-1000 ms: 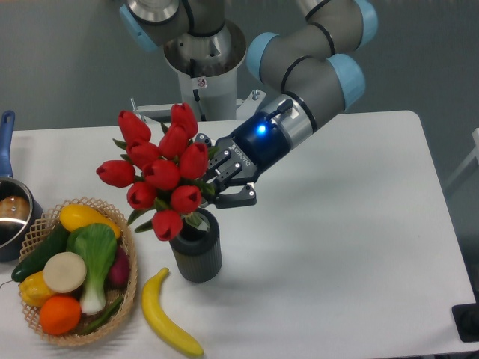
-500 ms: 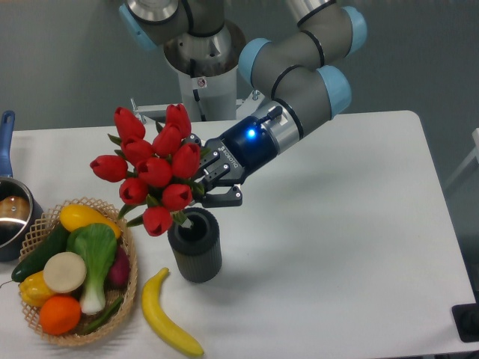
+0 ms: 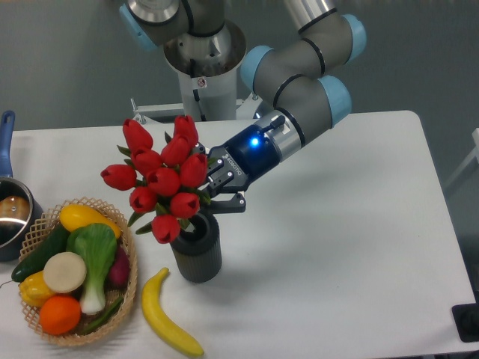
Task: Insert the flowers into the vase
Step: 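Lower the tulip stems down into the vase opening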
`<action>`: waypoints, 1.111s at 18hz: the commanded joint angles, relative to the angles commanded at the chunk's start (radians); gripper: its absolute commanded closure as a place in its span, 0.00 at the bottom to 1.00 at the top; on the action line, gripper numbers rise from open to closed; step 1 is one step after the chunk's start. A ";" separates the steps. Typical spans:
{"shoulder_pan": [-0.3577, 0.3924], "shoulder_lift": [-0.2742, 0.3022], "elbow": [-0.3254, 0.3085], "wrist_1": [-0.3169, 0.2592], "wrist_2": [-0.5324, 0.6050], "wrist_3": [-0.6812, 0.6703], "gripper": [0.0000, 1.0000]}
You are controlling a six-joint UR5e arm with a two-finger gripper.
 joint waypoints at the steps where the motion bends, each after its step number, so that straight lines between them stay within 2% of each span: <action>1: 0.000 -0.008 -0.008 0.000 0.000 0.020 0.78; 12: 0.029 -0.029 -0.068 0.003 0.006 0.083 0.77; 20: 0.029 -0.069 -0.072 0.005 0.008 0.120 0.77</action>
